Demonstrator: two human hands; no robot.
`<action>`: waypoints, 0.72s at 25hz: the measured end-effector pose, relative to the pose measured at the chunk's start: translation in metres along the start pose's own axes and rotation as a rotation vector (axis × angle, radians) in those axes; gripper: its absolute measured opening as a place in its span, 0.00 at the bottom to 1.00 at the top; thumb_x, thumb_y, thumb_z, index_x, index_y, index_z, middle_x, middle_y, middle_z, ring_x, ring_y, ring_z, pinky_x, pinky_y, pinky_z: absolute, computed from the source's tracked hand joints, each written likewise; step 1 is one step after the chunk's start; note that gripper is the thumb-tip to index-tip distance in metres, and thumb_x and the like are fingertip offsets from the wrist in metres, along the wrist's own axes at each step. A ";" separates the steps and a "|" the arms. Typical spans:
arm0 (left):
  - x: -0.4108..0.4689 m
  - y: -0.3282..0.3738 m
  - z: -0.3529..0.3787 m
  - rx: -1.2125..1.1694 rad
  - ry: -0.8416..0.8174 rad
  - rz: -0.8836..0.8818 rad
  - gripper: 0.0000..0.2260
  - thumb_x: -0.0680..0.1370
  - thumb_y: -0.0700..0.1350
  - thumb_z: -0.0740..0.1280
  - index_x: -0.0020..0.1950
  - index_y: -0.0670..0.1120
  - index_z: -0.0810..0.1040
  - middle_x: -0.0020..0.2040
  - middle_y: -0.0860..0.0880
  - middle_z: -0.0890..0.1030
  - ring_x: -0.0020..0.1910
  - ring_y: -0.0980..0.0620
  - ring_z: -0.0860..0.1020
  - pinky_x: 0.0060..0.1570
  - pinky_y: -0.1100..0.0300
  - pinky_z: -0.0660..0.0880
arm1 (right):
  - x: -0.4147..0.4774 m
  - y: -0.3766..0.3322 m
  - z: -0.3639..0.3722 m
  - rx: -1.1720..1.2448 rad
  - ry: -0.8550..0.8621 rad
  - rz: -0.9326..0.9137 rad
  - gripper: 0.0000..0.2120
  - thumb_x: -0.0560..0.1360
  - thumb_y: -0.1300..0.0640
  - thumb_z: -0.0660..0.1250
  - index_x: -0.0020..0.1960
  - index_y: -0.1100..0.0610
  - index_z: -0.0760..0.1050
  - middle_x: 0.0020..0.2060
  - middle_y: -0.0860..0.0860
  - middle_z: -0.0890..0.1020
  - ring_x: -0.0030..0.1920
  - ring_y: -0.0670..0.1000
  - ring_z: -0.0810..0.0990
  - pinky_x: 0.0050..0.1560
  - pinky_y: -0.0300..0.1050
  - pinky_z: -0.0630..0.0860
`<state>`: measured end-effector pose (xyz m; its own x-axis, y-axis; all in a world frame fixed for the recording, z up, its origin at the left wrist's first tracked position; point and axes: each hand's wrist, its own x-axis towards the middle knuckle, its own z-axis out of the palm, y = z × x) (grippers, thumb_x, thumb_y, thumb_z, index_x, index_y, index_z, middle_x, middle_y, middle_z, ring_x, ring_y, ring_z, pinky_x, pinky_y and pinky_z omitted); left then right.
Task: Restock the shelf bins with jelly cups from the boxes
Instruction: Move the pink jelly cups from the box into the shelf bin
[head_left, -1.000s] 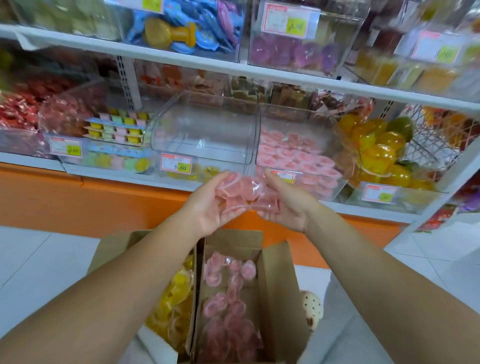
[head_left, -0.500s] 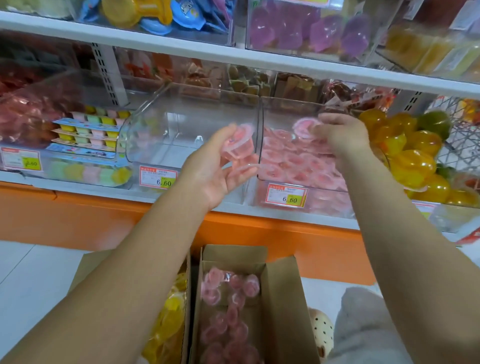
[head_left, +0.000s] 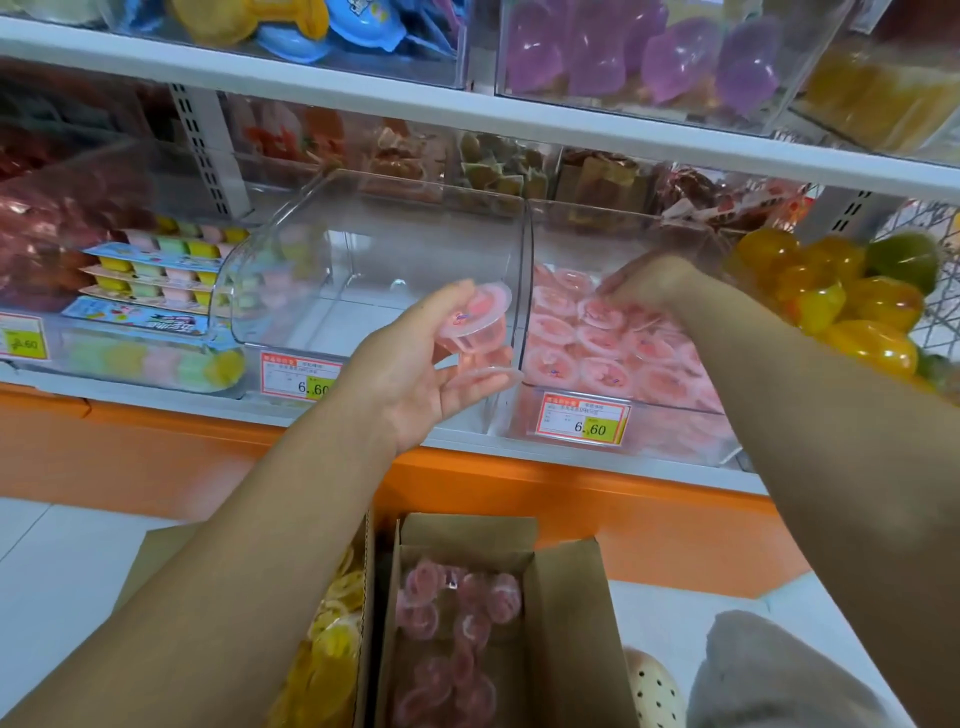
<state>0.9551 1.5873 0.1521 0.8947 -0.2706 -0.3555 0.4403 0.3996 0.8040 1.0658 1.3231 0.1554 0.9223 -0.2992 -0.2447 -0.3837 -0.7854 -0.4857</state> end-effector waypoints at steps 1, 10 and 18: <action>0.000 -0.001 0.000 0.005 0.003 -0.004 0.14 0.76 0.53 0.73 0.58 0.47 0.80 0.57 0.42 0.82 0.47 0.41 0.86 0.33 0.57 0.82 | 0.001 0.000 0.002 0.088 0.023 0.001 0.13 0.76 0.63 0.68 0.60 0.60 0.79 0.42 0.54 0.83 0.21 0.43 0.77 0.34 0.39 0.79; 0.000 -0.001 -0.002 -0.011 0.002 -0.022 0.14 0.76 0.52 0.72 0.58 0.47 0.80 0.54 0.42 0.83 0.48 0.41 0.85 0.30 0.58 0.81 | -0.013 0.023 -0.009 0.612 0.041 0.028 0.02 0.75 0.64 0.66 0.46 0.62 0.77 0.47 0.58 0.81 0.41 0.54 0.81 0.48 0.51 0.80; -0.002 -0.001 -0.001 -0.022 -0.003 -0.026 0.17 0.76 0.52 0.73 0.61 0.45 0.80 0.55 0.42 0.83 0.48 0.41 0.86 0.30 0.58 0.81 | -0.007 0.044 -0.017 0.097 0.240 0.001 0.20 0.79 0.48 0.64 0.60 0.64 0.76 0.45 0.59 0.82 0.39 0.56 0.76 0.38 0.44 0.72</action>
<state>0.9530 1.5883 0.1510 0.8826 -0.2838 -0.3748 0.4651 0.4115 0.7838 1.0433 1.2817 0.1504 0.9020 -0.4294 -0.0447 -0.3769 -0.7329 -0.5663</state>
